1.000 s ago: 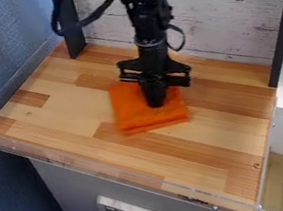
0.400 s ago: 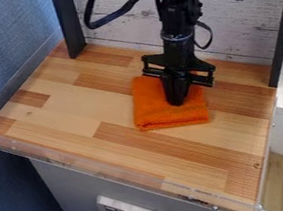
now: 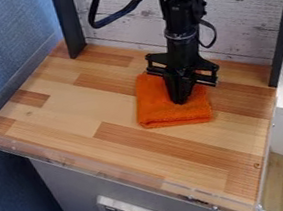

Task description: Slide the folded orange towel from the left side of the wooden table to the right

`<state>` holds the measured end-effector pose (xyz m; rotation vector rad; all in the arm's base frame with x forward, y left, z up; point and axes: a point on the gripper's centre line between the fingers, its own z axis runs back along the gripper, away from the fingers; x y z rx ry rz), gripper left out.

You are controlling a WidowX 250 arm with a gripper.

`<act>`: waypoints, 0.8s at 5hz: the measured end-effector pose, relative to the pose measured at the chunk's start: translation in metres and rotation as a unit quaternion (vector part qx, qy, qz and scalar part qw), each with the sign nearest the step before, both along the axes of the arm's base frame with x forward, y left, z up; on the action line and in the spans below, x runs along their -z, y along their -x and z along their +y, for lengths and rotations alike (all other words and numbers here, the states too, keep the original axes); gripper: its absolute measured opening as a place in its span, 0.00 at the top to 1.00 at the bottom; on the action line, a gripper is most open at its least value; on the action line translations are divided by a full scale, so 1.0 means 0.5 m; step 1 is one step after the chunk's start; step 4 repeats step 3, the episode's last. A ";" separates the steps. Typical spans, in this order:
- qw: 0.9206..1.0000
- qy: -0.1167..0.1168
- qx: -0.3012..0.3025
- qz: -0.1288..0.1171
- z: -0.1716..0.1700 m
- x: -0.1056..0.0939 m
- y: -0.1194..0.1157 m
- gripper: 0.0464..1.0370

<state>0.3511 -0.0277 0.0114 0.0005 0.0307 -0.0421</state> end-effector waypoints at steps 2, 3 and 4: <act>1.000 0.006 0.002 -0.004 0.050 -0.061 0.005 0.25; 1.000 0.008 0.003 -0.018 0.090 -0.106 0.011 0.04; 1.000 0.008 0.003 -0.018 0.090 -0.106 0.011 0.04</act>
